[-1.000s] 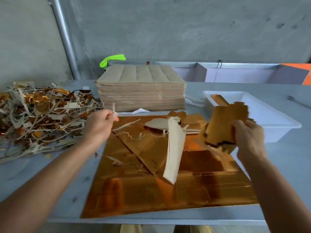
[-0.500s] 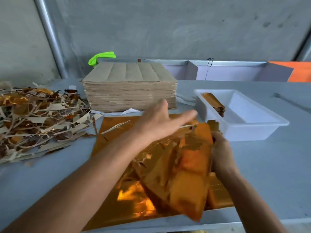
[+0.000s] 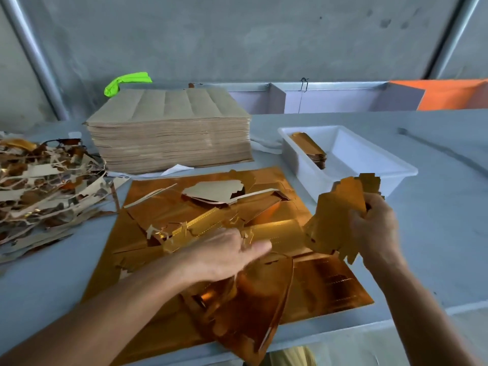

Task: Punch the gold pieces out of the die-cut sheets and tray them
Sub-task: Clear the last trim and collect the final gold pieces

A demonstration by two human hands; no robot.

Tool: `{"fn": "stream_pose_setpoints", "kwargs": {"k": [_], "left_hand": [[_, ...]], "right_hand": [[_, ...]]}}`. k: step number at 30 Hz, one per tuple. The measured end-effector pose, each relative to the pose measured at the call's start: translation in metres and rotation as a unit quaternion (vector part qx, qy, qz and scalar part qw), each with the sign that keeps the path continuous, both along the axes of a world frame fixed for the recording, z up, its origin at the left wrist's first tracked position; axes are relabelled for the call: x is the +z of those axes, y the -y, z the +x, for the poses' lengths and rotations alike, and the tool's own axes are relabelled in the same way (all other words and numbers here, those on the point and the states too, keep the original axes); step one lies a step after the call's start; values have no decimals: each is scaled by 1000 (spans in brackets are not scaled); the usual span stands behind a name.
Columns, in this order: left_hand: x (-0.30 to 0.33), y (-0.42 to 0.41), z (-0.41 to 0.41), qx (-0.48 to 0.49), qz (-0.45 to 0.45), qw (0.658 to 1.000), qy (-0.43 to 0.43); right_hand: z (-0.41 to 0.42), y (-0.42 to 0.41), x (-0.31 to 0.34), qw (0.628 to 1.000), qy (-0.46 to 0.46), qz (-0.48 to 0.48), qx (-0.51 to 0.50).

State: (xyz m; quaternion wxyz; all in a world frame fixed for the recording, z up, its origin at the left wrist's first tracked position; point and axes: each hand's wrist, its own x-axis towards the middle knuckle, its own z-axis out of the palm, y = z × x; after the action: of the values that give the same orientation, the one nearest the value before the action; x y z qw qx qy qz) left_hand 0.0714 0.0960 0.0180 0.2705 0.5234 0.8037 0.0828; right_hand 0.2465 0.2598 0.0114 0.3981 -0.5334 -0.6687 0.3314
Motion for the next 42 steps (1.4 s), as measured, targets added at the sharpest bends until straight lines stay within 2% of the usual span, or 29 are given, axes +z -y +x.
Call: {"fn": "stream_pose_setpoints", "kwargs": {"k": [2,3,6,8,9,11,13,18,22,24,26,27,30,32,34,36,38,40,42], "left_hand": [[-3,-15,8,56,55,996,-30],[-5,-23,13,57,58,992,-93],[-10,-44,24,-14,19,945,-326],[-16,-54,25,-90,54,904,-415],[-20,-59,25,-126,94,899,-409],[-25,-66,25,-148,158,926,-310],[-28,-73,26,-124,142,954,-235],[-31,-75,19,-129,112,960,-222],[-22,-66,6,-111,186,969,-117],[-18,-57,4,-73,264,955,-116],[-16,-46,9,-45,356,921,-149],[-16,-41,13,-48,389,905,-168],[-18,-32,24,-59,433,877,-199],[-19,-31,27,-61,443,874,-192],[-23,-31,27,-66,443,876,-178],[-32,-29,25,-71,409,899,-143],[-42,-23,24,-105,342,925,-129],[-45,-16,23,-139,295,932,-157],[-45,-9,16,-140,263,938,-178]], "right_hand": [[1,5,-4,1000,1,-6,11],[2,6,-6,1000,-1,-9,14],[6,8,-12,1000,-10,-13,7],[11,7,-15,1000,-7,-6,-1],[12,7,-17,1000,-7,-5,-4],[13,6,-20,1000,-9,-7,-1],[13,6,-23,1000,-8,-7,5],[17,5,-25,998,25,37,34],[12,12,-26,988,77,106,83],[3,16,-28,975,146,143,91],[-13,24,-27,962,180,169,114],[-21,29,-24,961,163,172,143],[-42,47,-10,960,-14,93,265],[-47,51,-8,954,-66,63,287],[-48,50,-10,965,-50,39,254],[-49,43,-10,978,-83,-46,187],[-47,36,-4,968,-149,-137,146],[-44,27,0,973,-156,-130,108],[-37,15,1,991,-107,-62,51]]}}
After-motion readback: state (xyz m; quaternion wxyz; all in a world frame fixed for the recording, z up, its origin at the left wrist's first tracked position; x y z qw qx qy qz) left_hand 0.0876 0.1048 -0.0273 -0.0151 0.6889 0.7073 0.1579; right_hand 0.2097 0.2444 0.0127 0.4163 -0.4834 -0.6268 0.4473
